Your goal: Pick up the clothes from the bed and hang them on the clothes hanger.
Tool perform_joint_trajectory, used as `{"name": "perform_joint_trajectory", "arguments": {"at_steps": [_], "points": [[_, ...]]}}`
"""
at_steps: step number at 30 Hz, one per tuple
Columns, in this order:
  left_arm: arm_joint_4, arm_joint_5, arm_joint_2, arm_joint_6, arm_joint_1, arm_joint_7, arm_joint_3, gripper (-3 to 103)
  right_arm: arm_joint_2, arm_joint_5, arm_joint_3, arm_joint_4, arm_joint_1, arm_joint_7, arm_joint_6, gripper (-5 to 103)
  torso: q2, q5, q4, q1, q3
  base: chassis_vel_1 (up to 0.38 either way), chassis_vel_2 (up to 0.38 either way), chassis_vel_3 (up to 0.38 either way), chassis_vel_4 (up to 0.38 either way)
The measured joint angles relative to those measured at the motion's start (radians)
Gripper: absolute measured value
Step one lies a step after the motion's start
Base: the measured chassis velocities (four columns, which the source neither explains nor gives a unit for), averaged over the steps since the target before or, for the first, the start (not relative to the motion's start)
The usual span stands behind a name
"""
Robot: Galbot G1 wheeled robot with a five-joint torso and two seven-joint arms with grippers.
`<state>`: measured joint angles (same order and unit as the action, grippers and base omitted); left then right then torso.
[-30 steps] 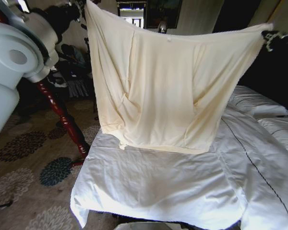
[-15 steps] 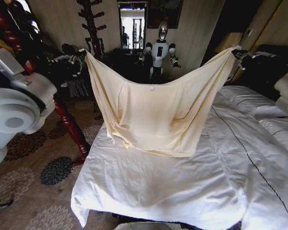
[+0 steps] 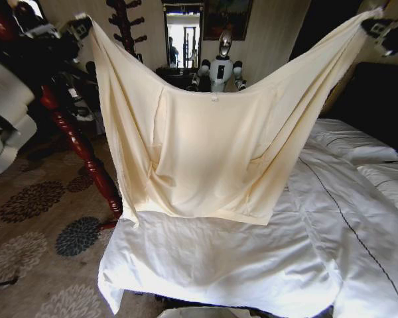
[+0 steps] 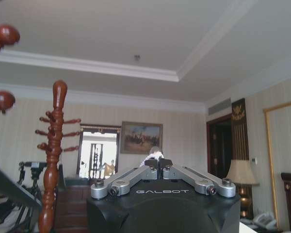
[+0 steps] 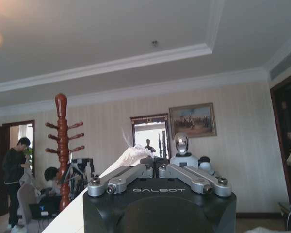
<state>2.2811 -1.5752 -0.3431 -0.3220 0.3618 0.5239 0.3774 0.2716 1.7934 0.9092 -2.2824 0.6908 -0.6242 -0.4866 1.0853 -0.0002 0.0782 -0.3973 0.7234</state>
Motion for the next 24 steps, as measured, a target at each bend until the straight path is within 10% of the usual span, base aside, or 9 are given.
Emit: {"name": "perform_joint_trajectory", "arguments": {"at_steps": [11,24], "points": [[0.019,0.265,-0.115,-0.001,0.291,0.044,-0.053,0,0.231,-0.374,-0.296,0.019,0.209,0.082,-0.012,0,0.0,0.0003,-0.0004,0.0,0.0,0.0,0.0,0.0,0.0],[-0.224,0.387,-0.296,0.008,0.235,0.036,-0.25,0,0.45,-0.661,-0.562,0.284,0.118,0.131,0.057,0,0.0,0.0003,-0.0002,0.0,0.0,0.0,0.0,0.0,0.0]]}}
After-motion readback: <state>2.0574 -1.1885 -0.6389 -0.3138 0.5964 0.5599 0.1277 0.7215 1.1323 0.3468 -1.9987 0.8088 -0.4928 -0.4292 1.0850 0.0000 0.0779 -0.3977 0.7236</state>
